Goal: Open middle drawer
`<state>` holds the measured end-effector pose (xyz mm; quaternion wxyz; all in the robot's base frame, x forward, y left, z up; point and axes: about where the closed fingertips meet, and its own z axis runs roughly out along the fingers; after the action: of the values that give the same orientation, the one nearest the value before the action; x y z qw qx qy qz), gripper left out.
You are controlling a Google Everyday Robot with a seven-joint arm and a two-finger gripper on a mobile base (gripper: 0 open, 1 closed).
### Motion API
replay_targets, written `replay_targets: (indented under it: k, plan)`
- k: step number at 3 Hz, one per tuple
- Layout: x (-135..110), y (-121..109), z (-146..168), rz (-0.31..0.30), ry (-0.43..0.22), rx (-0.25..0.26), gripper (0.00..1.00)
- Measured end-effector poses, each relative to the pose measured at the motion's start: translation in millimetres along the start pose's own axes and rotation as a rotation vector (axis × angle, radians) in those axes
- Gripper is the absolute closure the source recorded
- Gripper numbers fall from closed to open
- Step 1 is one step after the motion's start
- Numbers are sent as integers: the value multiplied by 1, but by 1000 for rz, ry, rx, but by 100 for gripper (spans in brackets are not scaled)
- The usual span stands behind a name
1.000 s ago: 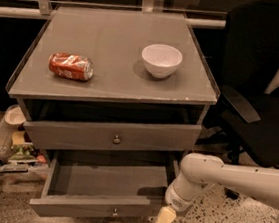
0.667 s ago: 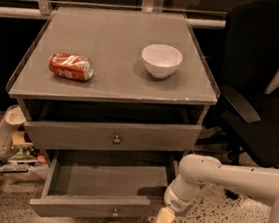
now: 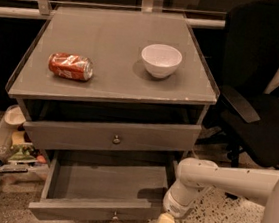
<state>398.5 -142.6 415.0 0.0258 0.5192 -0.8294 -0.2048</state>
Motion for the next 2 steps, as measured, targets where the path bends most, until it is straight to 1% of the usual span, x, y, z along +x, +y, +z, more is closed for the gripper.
replay_targets:
  k: [1,2]
  plan:
    - [4,8,-1,12,-5,-4,0]
    - [-2,13,-4,25,-26,-3,0]
